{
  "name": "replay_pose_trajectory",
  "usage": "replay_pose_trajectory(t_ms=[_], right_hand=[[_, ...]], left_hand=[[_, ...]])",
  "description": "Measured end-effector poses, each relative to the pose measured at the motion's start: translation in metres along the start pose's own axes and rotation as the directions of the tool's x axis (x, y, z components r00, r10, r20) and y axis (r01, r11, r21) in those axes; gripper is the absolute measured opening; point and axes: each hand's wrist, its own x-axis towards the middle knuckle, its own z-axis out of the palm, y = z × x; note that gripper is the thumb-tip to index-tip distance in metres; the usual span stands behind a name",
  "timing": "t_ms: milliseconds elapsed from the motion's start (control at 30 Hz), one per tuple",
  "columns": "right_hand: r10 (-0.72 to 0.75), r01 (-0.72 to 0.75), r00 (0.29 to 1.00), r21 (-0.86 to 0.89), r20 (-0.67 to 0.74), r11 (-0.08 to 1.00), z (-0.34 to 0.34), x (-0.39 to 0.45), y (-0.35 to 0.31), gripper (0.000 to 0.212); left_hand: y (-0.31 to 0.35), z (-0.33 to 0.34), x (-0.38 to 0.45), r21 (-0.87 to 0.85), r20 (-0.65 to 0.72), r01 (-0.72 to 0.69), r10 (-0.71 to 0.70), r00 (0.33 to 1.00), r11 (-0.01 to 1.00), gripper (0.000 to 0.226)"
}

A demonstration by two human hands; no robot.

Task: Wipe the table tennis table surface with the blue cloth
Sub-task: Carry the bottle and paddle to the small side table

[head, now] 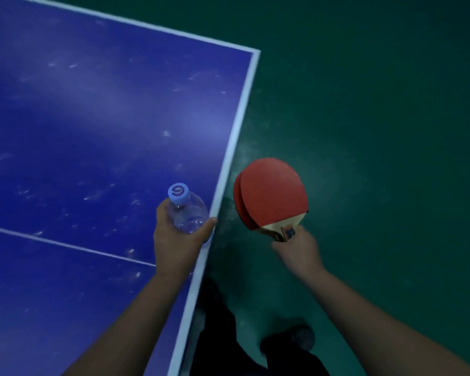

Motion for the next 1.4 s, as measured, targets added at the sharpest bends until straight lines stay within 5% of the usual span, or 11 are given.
replay_pose_trajectory(t_ms=[300,500,700,967,1400], right_hand=[[0.171,-0.114,0.969,0.293,-0.177,0.949,-0.157,-0.028,0.190,0.033],[0.367,-0.217,0.898,0.479,-0.245,0.851,-0.251,-0.066,0.344,0.031],[0.605,-0.299,0.743,0.666,-0.286,0.683,-0.325,-0.109,0.482,0.029],[0.798,-0.303,0.549,0.832,-0.246,0.465,-0.399,-0.135,0.618,0.031],[0.941,-0.311,0.310,0.920,-0.139,0.238,-0.597,-0.081,0.800,0.029]], left_hand=[[0.057,0.194,-0.134,0.039,0.409,-0.201,0.168,0.897,0.979,0.062],[0.072,0.331,-0.255,0.062,0.652,-0.269,0.165,0.740,0.961,0.067],[0.094,0.456,-0.387,0.005,0.828,-0.314,0.173,0.533,0.949,0.063],[0.111,0.599,-0.511,-0.056,0.956,-0.403,0.165,0.243,0.913,0.064],[0.156,0.902,-0.690,-0.082,0.996,-0.490,0.058,-0.064,0.868,0.068]])
